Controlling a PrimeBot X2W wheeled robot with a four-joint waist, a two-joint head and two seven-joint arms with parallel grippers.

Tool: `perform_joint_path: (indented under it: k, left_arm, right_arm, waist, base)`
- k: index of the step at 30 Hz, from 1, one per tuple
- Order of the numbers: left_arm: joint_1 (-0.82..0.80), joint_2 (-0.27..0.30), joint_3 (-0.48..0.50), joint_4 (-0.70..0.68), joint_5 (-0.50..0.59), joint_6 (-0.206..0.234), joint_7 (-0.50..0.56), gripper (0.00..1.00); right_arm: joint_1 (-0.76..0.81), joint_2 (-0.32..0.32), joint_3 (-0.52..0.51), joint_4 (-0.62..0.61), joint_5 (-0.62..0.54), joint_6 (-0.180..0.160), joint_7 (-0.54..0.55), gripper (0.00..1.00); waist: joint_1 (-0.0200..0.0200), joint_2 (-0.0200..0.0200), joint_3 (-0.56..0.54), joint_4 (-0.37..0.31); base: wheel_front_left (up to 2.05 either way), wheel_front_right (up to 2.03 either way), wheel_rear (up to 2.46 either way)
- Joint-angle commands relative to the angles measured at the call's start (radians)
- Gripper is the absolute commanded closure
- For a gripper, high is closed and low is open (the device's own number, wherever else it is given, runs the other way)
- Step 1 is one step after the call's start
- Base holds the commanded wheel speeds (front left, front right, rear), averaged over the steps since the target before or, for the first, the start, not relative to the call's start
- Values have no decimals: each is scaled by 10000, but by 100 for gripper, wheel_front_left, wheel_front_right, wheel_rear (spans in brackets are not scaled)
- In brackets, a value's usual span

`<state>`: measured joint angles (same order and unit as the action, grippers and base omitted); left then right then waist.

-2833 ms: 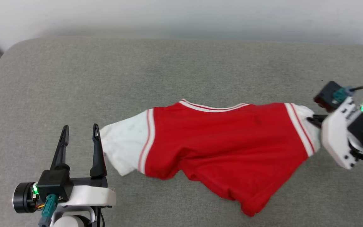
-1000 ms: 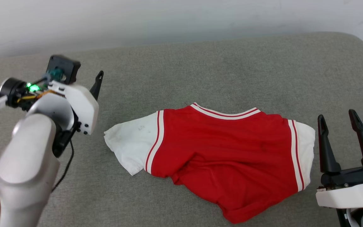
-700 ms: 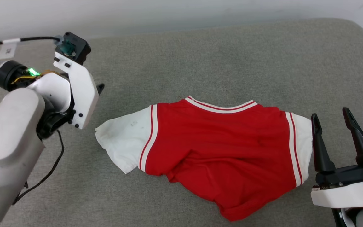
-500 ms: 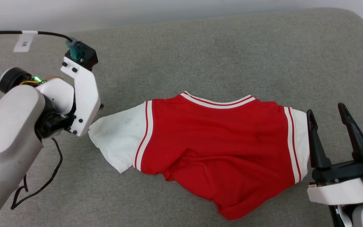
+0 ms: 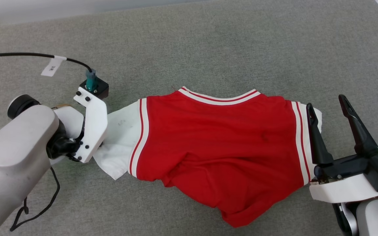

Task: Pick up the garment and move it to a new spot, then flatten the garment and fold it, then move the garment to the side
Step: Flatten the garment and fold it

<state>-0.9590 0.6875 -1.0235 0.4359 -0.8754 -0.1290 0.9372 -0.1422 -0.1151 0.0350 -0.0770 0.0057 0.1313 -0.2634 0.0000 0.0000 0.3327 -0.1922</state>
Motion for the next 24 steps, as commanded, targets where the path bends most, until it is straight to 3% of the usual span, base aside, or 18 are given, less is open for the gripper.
perform_joint_path:
  k: [1, 2, 5, 16, 20, 22, 24]
  left_arm:
    - [367, -134, -490, 196, -37, -2, 25, 53]
    - [353, -134, -652, 208, -93, -2, -2, 100]
    - [61, 19, -963, 161, -98, -1, -414, 100]
    - [-243, 1480, -1069, 423, -821, 11, -1245, 100]
    - [184, 1374, -1007, 885, -1073, 57, -1700, 100]
    - [306, 1237, -978, 1098, -963, 132, -2159, 0]
    - [378, 1151, -1042, 1321, -882, 128, -2377, 0]
  right_arm:
    - [-129, 66, 32, 49, -62, -11, -18, 0]
    - [-156, 59, 31, 75, -62, -11, -18, 0]
    - [-138, 32, -11, 168, -76, -11, -18, 0]
    - [213, -35, -212, 337, 44, -11, -18, 0]
    - [159, -75, -114, 397, 97, -11, -18, 0]
    - [151, -116, -85, 420, 112, -11, -18, 0]
    - [178, -179, -82, 443, 129, -11, -18, 0]
  waist:
    - [0, 0, 18, 10]
    - [0, 0, 11, 29]
    - [0, 0, -121, 150]
    - [0, 0, -670, 624]
    - [0, 0, -671, 622]
    - [0, 0, -676, 623]
    - [0, 0, -714, 630]
  base:
    - [0, 0, 0]
    - [0, 0, 0]
    - [0, 0, 0]
    - [0, 0, 0]
    - [0, 0, 0]
    - [0, 0, 0]
    - [0, 0, 0]
